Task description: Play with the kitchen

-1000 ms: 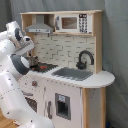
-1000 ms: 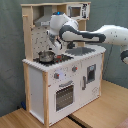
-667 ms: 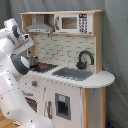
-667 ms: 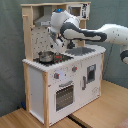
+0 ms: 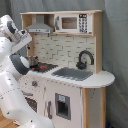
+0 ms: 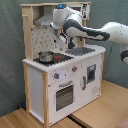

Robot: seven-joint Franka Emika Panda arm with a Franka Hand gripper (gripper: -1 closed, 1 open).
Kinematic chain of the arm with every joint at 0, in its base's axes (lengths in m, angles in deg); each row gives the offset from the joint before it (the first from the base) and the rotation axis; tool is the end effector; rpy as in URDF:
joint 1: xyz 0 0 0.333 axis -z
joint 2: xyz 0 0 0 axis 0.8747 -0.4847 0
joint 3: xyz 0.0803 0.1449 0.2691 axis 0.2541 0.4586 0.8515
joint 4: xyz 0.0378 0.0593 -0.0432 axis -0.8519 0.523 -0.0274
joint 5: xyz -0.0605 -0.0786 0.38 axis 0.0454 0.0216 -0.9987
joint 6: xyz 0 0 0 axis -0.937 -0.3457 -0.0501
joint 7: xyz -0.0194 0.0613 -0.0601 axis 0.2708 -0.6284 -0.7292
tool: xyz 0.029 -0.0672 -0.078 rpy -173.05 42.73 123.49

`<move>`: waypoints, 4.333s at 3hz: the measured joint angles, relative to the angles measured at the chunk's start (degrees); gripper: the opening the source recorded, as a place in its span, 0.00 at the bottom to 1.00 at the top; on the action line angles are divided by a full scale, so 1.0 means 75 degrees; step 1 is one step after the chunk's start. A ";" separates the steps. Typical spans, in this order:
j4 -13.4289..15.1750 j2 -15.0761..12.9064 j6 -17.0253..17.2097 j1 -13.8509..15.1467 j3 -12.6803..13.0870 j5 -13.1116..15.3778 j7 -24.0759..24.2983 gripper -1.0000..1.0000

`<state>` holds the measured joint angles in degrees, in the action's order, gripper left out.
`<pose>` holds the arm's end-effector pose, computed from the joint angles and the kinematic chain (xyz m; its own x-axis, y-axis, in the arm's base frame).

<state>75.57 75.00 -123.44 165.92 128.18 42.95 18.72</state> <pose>0.4719 0.5112 0.6183 0.8541 0.4872 0.1821 0.3820 -0.8253 0.4159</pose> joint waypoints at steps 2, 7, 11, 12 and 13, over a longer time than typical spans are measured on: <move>-0.0178 0.0000 0.0582 -0.0306 0.0000 0.1401 -0.0468 1.00; -0.0219 0.0250 0.1169 -0.1287 0.0004 0.5191 -0.2109 1.00; -0.0210 0.1103 0.0405 -0.1555 0.0008 0.7794 -0.3878 1.00; -0.0172 0.1291 -0.0171 -0.1547 0.0008 0.8056 -0.4328 1.00; -0.0172 0.1411 -0.0780 -0.1594 0.0009 0.8343 -0.4729 1.00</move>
